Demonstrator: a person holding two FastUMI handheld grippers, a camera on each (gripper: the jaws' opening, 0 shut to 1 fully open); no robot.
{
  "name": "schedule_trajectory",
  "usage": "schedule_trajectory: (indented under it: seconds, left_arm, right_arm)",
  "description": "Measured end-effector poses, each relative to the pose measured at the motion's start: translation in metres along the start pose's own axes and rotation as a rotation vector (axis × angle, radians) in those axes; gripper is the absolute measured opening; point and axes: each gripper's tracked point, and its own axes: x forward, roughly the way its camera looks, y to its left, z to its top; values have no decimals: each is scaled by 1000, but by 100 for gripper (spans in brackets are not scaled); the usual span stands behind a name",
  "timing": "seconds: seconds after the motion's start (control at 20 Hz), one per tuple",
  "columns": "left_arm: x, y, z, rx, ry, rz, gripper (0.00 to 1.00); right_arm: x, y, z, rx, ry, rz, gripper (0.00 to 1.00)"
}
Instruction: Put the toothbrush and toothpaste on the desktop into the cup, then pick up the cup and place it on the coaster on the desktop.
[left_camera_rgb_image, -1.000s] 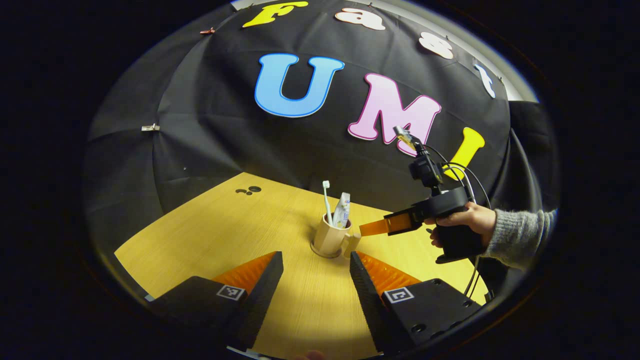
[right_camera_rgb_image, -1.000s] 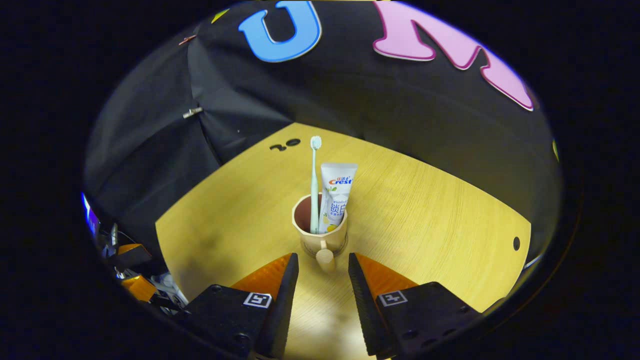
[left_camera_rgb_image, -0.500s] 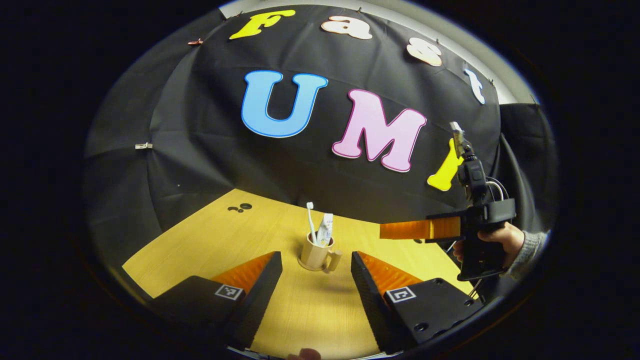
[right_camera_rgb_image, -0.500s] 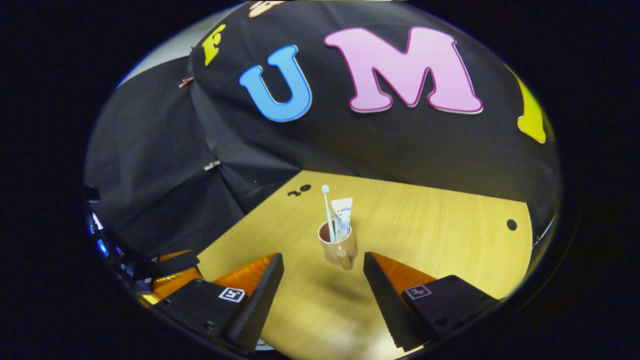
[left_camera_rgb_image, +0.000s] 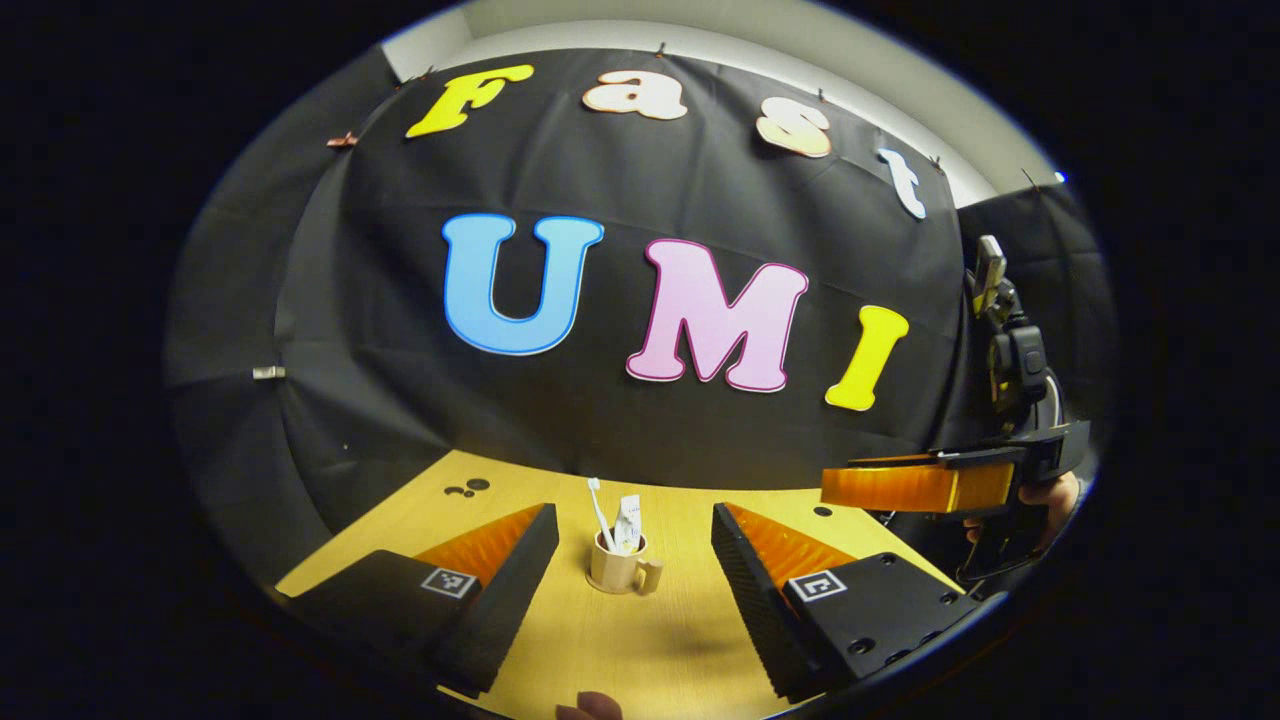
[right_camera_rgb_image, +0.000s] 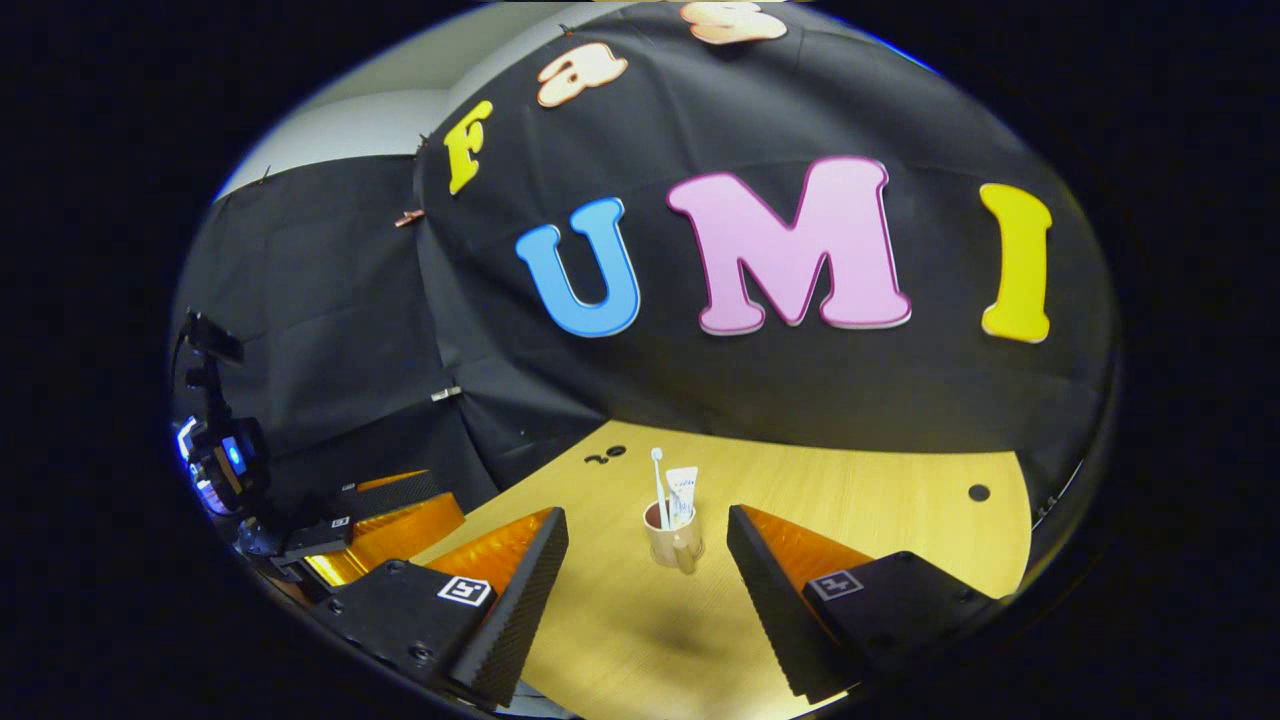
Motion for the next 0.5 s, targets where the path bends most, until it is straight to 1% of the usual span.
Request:
schedule_trajectory:
  seconds: [0.05,0.15,0.35,0.5]
  left_arm:
    - [1,0,7,30,-11,2,98]
    - [2,-9,18,59,-26,-16,97]
    - [-1,-23,34,66,-50,-31,97]
    - [-2,-35,32,54,-34,-59,97]
  right_arm:
    - [-3,7,9,-18,-18,-6,98]
    - [-16,12,16,-26,-44,-13,98]
    - [-33,13,35,-30,-102,-31,98]
    - [-40,5,44,-24,-131,-57,98]
